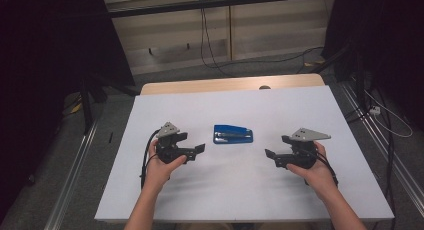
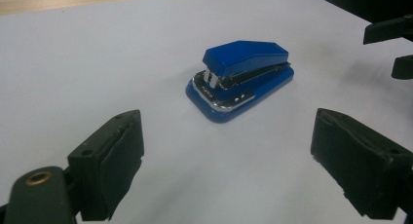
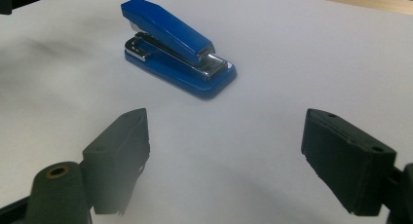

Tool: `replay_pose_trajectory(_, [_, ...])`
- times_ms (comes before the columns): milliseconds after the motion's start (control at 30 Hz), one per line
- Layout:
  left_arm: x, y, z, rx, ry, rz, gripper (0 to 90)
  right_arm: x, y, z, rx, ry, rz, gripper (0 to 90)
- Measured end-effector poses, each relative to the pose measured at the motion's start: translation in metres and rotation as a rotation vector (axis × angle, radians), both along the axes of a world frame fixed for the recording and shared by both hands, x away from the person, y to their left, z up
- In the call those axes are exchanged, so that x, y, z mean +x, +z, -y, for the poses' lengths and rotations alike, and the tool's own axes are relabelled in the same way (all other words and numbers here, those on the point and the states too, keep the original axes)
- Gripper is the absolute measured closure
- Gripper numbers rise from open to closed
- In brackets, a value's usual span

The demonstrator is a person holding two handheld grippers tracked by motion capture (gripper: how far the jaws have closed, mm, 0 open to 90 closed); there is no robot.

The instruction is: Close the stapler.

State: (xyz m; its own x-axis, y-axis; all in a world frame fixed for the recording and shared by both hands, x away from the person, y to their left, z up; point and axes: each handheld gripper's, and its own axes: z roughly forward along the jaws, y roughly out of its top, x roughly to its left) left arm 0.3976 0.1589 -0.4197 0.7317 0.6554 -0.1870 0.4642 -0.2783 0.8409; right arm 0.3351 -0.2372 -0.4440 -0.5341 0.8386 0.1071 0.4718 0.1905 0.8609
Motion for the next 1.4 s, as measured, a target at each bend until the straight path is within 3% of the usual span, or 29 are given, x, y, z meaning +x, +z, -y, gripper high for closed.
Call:
replay_pose_trajectory(533, [-0.01,0.005,-0.026,-0.026,0.03,0.024,10.7,-0.021,-0.003,0.01,-0.009,0.008,0.004,16.2])
replay_pose_trajectory(867, [-0.017,0.002,-0.043,-0.007,0.043,0.031,9.2,-0.033,-0.004,0.019,0.001,-0.009,0.016,15.4])
replay_pose_trajectory(1400, [-0.032,-0.003,-0.063,-0.003,0.069,0.026,8.8,-0.043,-0.006,0.026,-0.026,-0.013,0.026,14.7])
